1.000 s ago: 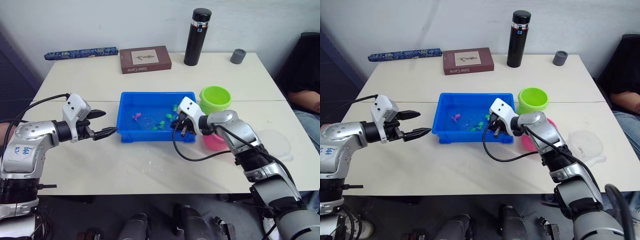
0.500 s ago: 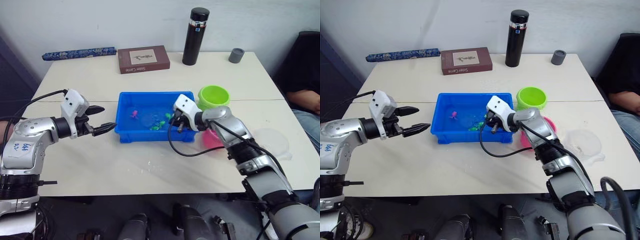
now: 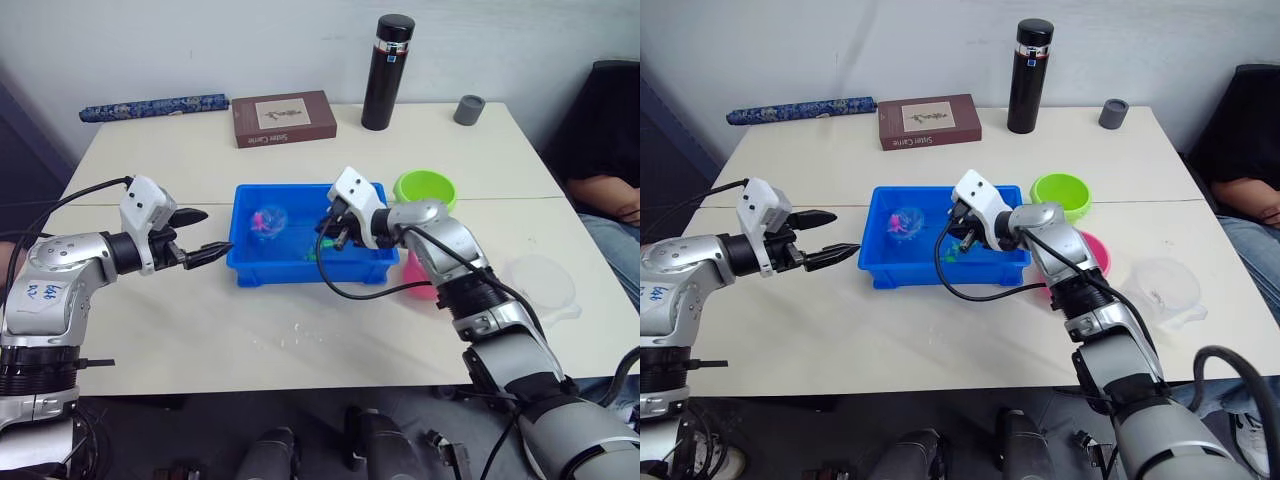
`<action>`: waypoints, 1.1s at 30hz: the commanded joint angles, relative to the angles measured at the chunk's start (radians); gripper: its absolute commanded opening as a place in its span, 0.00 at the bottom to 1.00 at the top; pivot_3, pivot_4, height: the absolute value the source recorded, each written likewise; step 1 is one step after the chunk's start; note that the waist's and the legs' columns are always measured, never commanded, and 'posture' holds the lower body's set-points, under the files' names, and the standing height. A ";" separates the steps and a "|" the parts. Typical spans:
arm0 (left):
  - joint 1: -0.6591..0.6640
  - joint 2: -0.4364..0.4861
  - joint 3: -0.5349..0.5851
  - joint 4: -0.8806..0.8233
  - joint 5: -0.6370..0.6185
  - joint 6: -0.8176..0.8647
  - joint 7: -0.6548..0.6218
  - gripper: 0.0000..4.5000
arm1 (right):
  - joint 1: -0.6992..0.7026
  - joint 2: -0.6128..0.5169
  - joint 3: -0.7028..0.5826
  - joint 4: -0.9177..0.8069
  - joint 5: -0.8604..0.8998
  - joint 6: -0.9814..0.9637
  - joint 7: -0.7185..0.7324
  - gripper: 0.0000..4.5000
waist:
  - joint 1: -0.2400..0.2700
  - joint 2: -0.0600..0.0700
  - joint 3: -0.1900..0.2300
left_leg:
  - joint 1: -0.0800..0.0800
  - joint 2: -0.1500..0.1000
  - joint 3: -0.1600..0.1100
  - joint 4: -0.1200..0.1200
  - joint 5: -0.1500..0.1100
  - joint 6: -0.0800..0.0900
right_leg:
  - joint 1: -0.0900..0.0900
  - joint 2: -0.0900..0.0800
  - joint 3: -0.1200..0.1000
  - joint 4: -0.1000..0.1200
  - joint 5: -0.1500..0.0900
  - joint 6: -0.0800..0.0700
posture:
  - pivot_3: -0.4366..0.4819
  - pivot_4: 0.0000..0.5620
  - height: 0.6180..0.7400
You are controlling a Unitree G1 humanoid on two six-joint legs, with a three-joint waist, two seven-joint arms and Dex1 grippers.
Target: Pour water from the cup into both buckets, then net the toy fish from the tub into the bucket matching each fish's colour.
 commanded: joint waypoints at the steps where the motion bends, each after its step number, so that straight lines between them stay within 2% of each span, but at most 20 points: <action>1: -0.044 -0.009 -0.002 -0.009 -0.031 0.002 -0.020 0.98 | 0.038 -0.036 -0.051 -0.155 0.047 0.075 0.002 0.00 | 0.002 0.000 0.000 | 0.000 0.000 0.000 0.000 0.000 0.000 | 0.000 0.000 0.000 0.000 0.000 0.000 | 0.48 0.27 1.00; 5: -0.095 -0.044 -0.045 0.020 -0.031 -0.012 -0.049 0.98 | 0.134 -0.106 -0.120 -0.365 0.105 0.187 -0.017 0.00 | 0.008 0.000 0.000 | 0.000 0.000 0.000 0.000 0.000 0.000 | 0.000 0.000 0.000 0.000 0.000 0.000 | 0.48 0.27 1.00; 9: -0.180 -0.105 -0.100 0.068 -0.031 -0.034 -0.085 0.98 | 0.272 -0.206 -0.245 -0.600 0.179 0.293 -0.036 0.00 | 0.029 0.000 0.000 | -0.001 0.000 0.001 0.001 0.000 0.000 | 0.000 0.000 0.001 -0.001 0.000 0.000 | 0.48 0.27 1.00; 12: -0.240 -0.152 -0.152 0.097 -0.036 -0.049 -0.141 0.98 | 0.403 -0.281 -0.383 -0.785 0.251 0.383 -0.049 0.00 | 0.044 0.000 0.000 | -0.001 0.000 0.001 0.001 0.000 0.000 | 0.001 0.000 0.001 -0.001 0.000 0.000 | 0.48 0.27 1.00; 16: -0.296 -0.205 -0.205 0.153 -0.030 -0.080 -0.212 0.98 | 0.544 -0.325 -0.590 -0.960 0.347 0.492 -0.075 0.00 | 0.047 0.000 0.000 | -0.001 0.000 0.001 0.001 0.000 0.000 | 0.001 0.000 0.001 -0.001 0.000 0.000 | 0.48 0.27 1.00; 19: -0.338 -0.257 -0.263 0.198 -0.013 -0.114 -0.266 0.98 | 0.639 -0.342 -0.774 -1.061 0.398 0.567 -0.093 0.00 | 0.050 0.000 0.000 | 0.000 0.000 0.002 0.001 0.000 0.000 | 0.001 0.000 0.002 -0.001 0.000 0.000 | 0.48 0.27 1.00; 23: -0.388 -0.308 -0.301 0.254 -0.001 -0.154 -0.317 0.98 | 0.752 -0.384 -0.930 -1.135 0.422 0.612 -0.114 0.00 | 0.053 0.000 0.000 | 0.000 0.000 0.002 0.001 0.000 0.000 | 0.002 0.000 0.001 -0.001 0.000 0.000 | 0.48 0.27 1.00; 28: -0.445 -0.369 -0.330 0.346 0.020 -0.215 -0.373 0.98 | 0.959 -0.448 -1.041 -1.200 0.360 0.522 -0.120 0.00 | 0.053 0.000 0.000 | 0.000 0.000 0.002 0.001 0.000 0.001 | 0.002 0.000 0.002 -0.001 0.000 0.001 | 0.48 0.27 1.00; 32: -0.471 -0.413 -0.341 0.413 0.039 -0.247 -0.391 0.98 | 1.161 -0.531 -0.971 -1.216 0.176 0.250 -0.138 0.00 | 0.053 0.000 0.000 | 0.001 0.000 0.003 0.001 0.000 0.001 | 0.003 0.000 0.002 -0.001 0.000 0.001 | 0.48 0.27 1.00; 33: -0.460 -0.422 -0.347 0.402 0.038 -0.244 -0.396 0.98 | 1.227 -0.579 -0.926 -1.200 0.075 0.128 -0.144 0.00 | 0.050 0.000 0.000 | 0.001 0.000 0.003 0.001 0.000 0.001 | 0.003 0.000 0.003 -0.002 0.001 0.001 | 0.48 0.27 1.00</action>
